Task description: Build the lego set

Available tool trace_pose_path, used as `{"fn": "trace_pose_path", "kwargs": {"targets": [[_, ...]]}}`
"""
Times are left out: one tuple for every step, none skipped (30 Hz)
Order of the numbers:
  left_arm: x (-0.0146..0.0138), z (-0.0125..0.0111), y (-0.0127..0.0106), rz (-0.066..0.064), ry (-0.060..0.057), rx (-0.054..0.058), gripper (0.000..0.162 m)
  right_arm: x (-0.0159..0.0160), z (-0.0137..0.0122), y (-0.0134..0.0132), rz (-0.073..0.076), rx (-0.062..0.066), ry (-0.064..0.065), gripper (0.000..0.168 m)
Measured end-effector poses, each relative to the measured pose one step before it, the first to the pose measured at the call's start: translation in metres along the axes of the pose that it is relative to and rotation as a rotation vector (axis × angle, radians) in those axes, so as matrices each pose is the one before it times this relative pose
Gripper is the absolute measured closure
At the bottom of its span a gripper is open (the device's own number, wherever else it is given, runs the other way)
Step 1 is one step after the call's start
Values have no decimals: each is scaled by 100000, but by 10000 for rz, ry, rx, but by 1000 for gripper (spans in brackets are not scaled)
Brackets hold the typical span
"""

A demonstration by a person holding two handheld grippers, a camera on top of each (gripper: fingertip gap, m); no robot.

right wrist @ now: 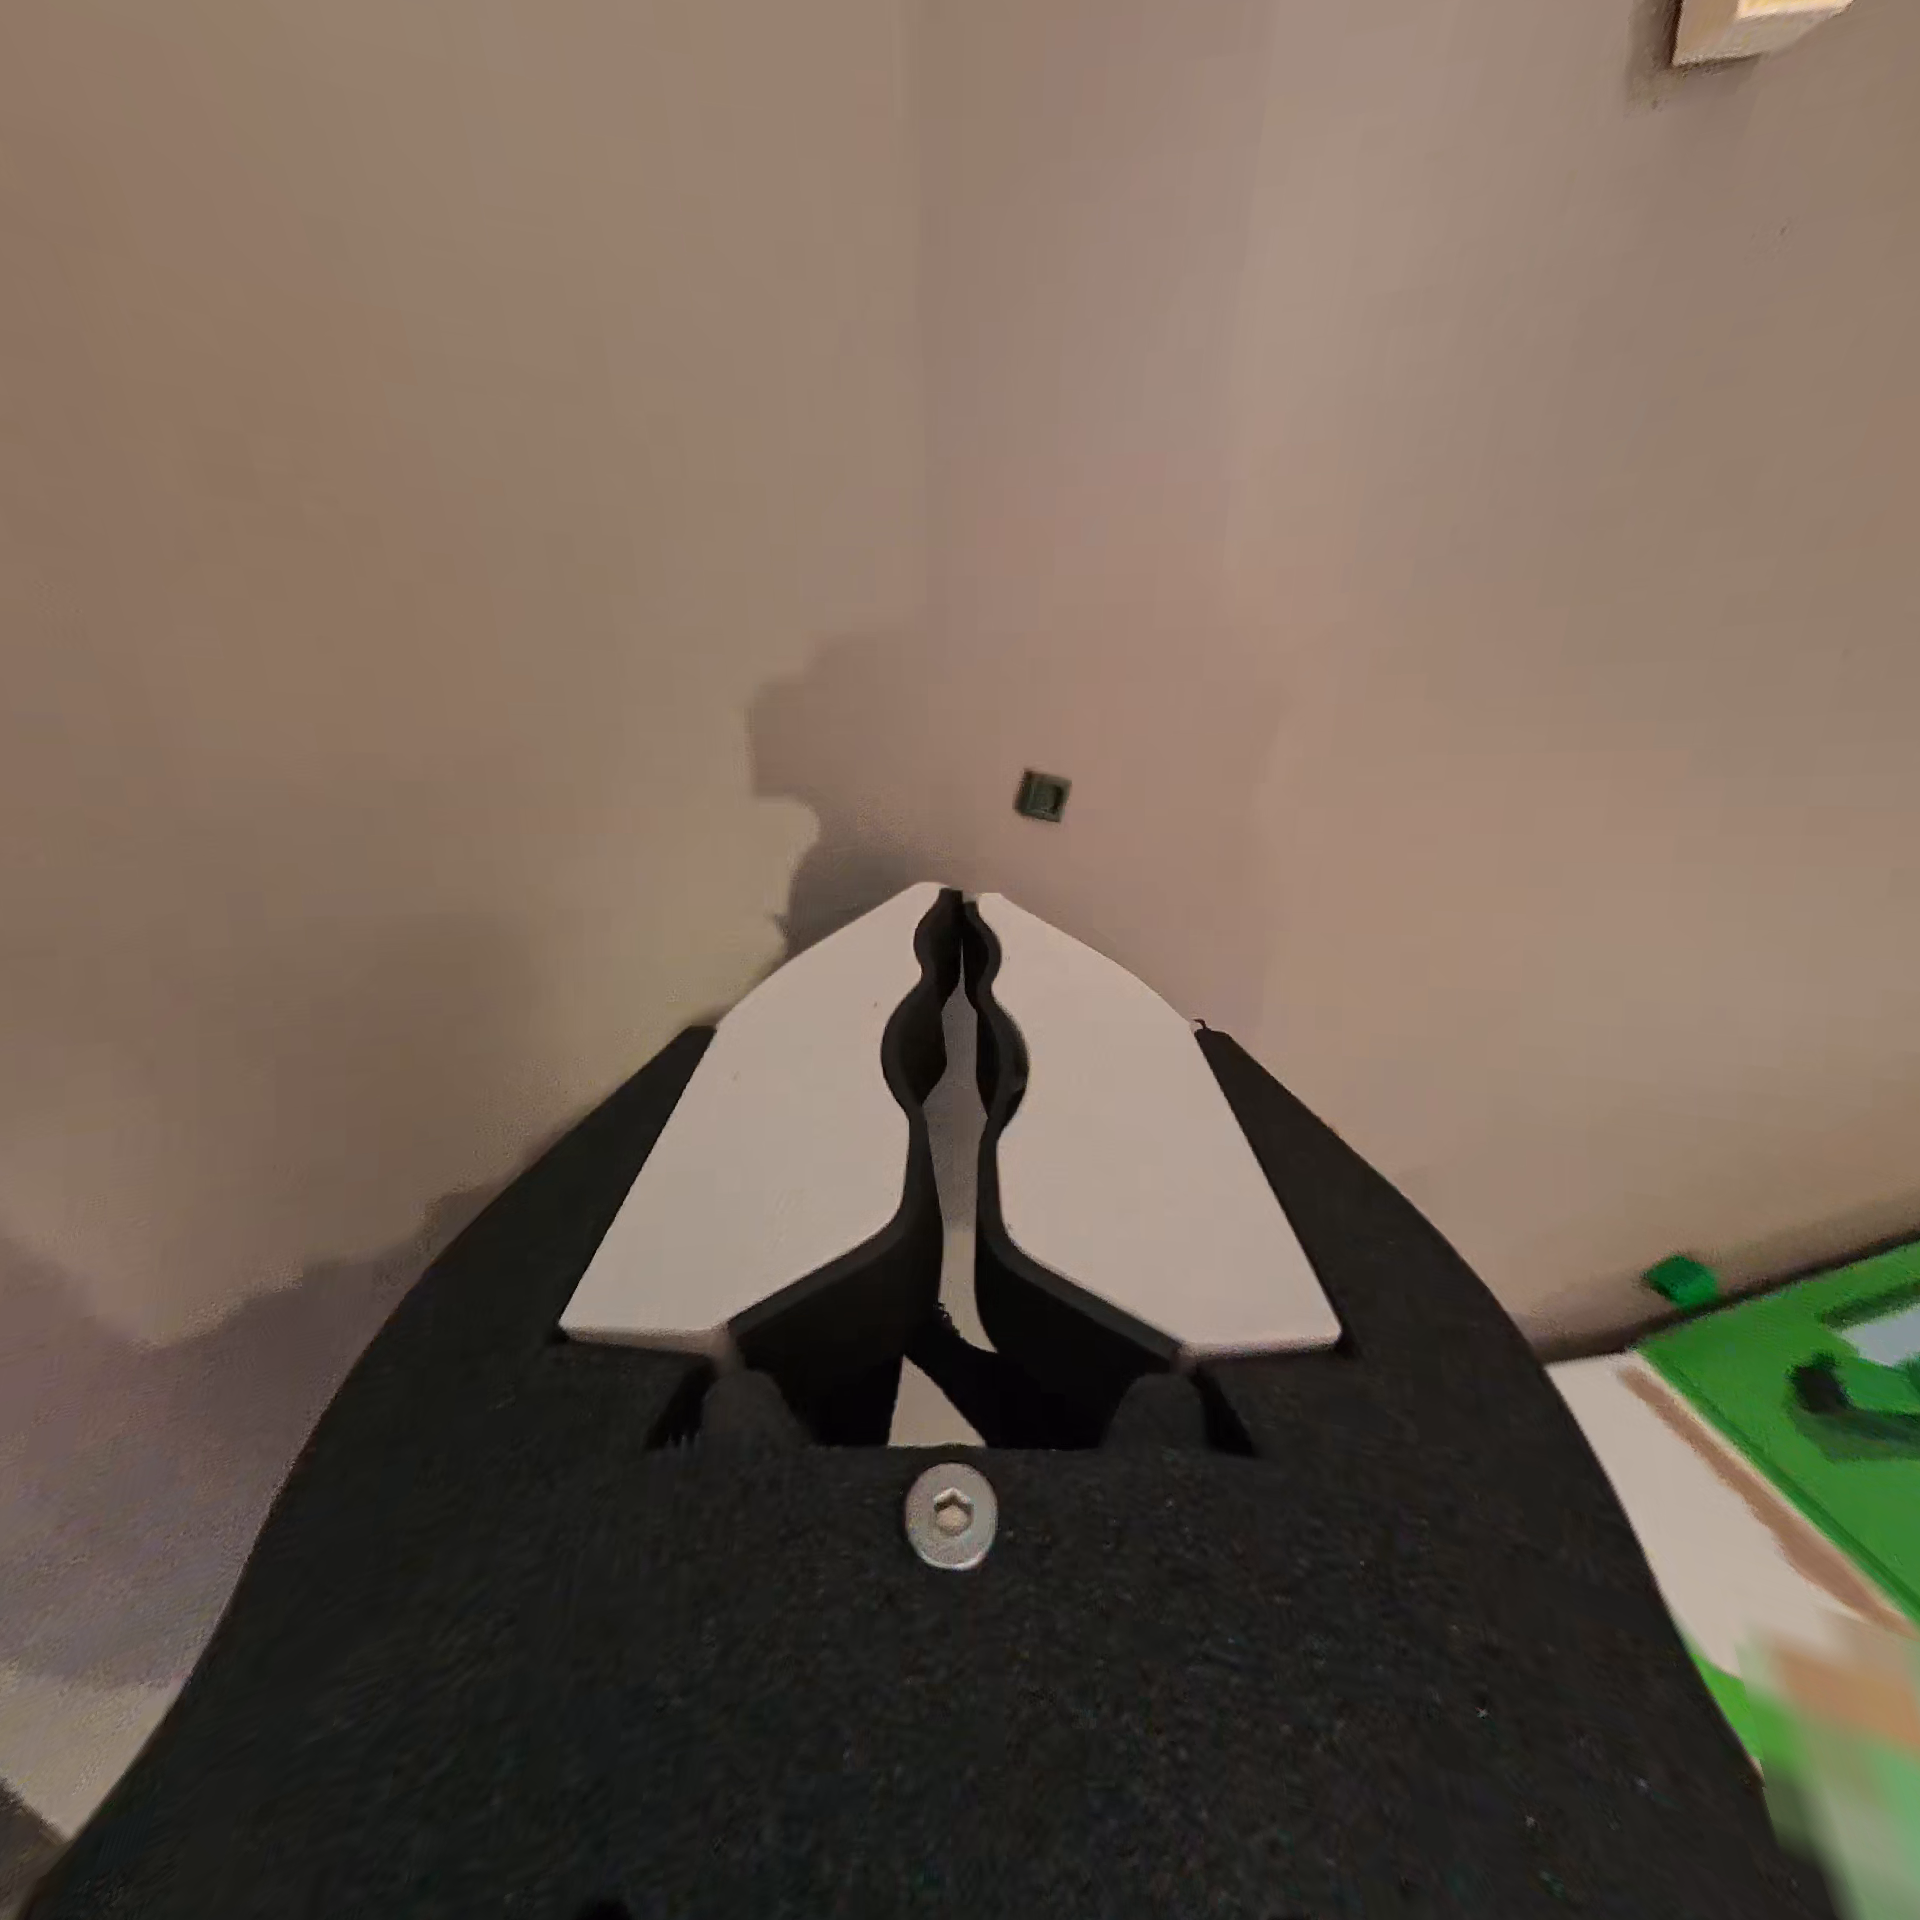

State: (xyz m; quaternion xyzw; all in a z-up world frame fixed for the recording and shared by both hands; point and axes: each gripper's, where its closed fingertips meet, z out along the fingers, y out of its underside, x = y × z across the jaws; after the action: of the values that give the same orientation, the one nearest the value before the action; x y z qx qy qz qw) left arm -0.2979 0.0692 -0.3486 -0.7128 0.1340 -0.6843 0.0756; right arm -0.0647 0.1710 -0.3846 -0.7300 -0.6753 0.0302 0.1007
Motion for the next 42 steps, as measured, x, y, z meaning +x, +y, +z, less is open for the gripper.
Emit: {"fn": "trace_pose_path", "kwargs": {"targets": [[14,14,16,1,1,-9,158,508,-148,-55,-275,-211,171,168],[2,6,7,2,3,-6,158,610,-70,-298,-266,95,287,168],[-1,17,15,5,-1,-5,158,326,24,-303,-210,247,81,167],[3,-3,5,0,3,-4,158,174,99,-266,-24,371,-29,163],[-3,0,0,1,-2,0,158,82,147,-255,153,470,-90,160],[2,10,-4,3,-5,0,158,57,158,-280,211,606,-95,156],[0,0,12,1,-1,-2,158,4,158,-55,267,515,-110,156],[3,0,1,-2,1,0,158,72,170,216,356,294,-63,156],[-2,-1,-6,-6,4,0,158,46,183,269,312,226,-58,156],[12,-1,2,-5,6,-1,158,-84,146,193,254,222,-115,156],[-5,0,-6,-3,4,0,158,-81,120,99,217,208,-102,156],[4,9,1,-4,1,-1,158,-92,78,23,140,196,-89,156],[-2,0,0,3,1,0,158,-1,59,-10,95,136,-32,156],[2,0,0,-1,1,0,158,17,30,-42,66,106,-20,156],[2,2,-3,0,1,2,158,-32,27,-97,45,97,-61,156],[5,-1,-2,5,-1,-1,158,-45,57,-84,44,59,-71,156],[2,0,0,-1,1,0,158,5,80,-19,39,9,-39,156],[1,1,-2,0,0,1,158,17,52,-115,26,65,-8,156],[-2,0,0,1,-1,0,158,46,37,-45,32,11,4,157],[-1,-1,1,-1,-1,-1,158,8,16,-2,13,-32,-10,161],[-3,-1,1,2,-1,-1,158,-7,3,7,0,-74,-22,161],[3,0,0,-2,1,0,158,-19,-35,59,-24,-163,-27,161],[0,-1,2,0,0,-1,158,-11,-80,116,-86,-261,-22,162],[7,7,0,2,-1,-3,158,49,-138,80,-128,-318,19,163],[3,0,0,-1,1,0,158,-77,-201,115,-126,-420,-93,165],[-1,-1,2,2,0,-2,158,-106,-311,161,-139,-553,-124,167],[9,12,24,2,5,-13,158,-87,-332,277,-155,-695,-112,168],[6,17,20,1,4,-18,158,27,-309,599,-164,-956,-71,168],[13,35,34,0,7,-22,158,-1,-248,672,-202,-955,-104,168],[8,25,23,0,5,-21,158,-146,-141,727,-124,-972,-257,168],[12,29,28,0,6,-17,158,85,-6,564,-107,-852,-102,168],[7,29,27,3,4,-17,158,155,49,265,-223,-606,-17,168],[9,12,13,1,7,-11,158,471,-16,-161,-327,-230,245,168],[7,-7,-4,1,6,4,158,484,-112,-479,-405,126,310,168],[6,-6,-2,-2,11,4,158,236,-148,-545,-328,314,130,168],[12,-8,-3,-4,7,3,158,229,-126,-627,-169,465,98,167],[1,1,-3,2,2,2,158,190,-64,-670,-139,611,88,163],[-6,-2,8,-1,2,-4,158,-135,5,-479,-218,628,-71,160],[2,0,1,-2,1,0,158,-205,77,-398,-239,646,-67,157],[-5,-2,-4,-5,3,-2,158,-256,108,-316,-256,653,-60,153],[11,7,4,-7,5,-4,158,-238,110,-186,-182,589,-28,153],[-6,-1,-6,-6,1,0,158,-47,101,-53,-57,468,50,152]]}}
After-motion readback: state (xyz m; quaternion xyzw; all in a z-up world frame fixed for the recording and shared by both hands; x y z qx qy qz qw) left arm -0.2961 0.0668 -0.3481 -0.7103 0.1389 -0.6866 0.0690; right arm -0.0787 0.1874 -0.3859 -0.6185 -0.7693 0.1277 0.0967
